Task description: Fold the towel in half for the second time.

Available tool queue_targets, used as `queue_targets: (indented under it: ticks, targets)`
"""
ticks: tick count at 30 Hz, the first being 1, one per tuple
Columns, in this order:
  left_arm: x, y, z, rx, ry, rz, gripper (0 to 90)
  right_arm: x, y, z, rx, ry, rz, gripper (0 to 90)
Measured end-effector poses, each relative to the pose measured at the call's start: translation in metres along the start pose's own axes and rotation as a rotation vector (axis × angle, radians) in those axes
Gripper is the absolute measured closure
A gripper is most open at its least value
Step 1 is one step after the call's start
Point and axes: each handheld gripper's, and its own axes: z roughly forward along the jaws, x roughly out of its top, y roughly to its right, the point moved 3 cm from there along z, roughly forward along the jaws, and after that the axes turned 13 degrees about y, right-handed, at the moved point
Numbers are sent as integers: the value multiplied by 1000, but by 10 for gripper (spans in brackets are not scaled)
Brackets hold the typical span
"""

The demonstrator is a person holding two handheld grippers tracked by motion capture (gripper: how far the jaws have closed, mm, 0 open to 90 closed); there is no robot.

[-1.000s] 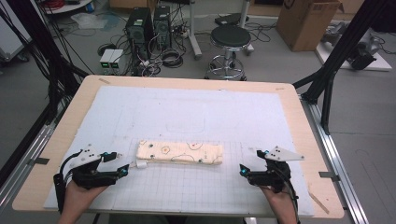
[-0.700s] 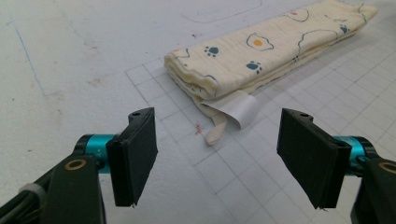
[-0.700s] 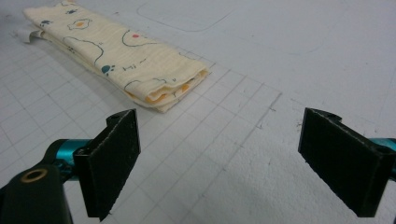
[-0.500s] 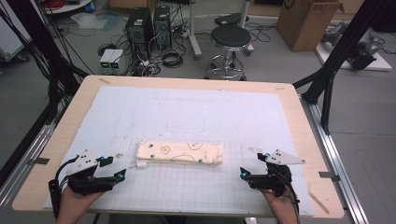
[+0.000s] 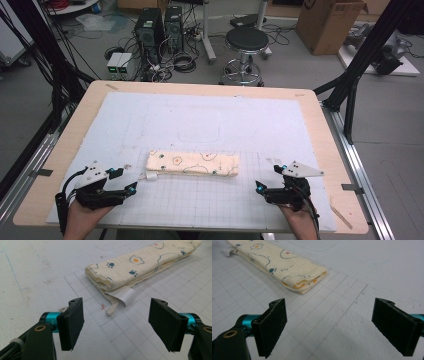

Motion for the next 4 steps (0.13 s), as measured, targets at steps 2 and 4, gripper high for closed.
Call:
queue_targets:
  ticks: [2, 4]
  targets:
    - [0, 0, 0, -2, 2, -1, 287, -1, 0, 1, 7, -9, 0, 123]
    - [0, -1, 0, 2, 4, -3, 287, -1, -1, 2, 7, -15, -4, 123]
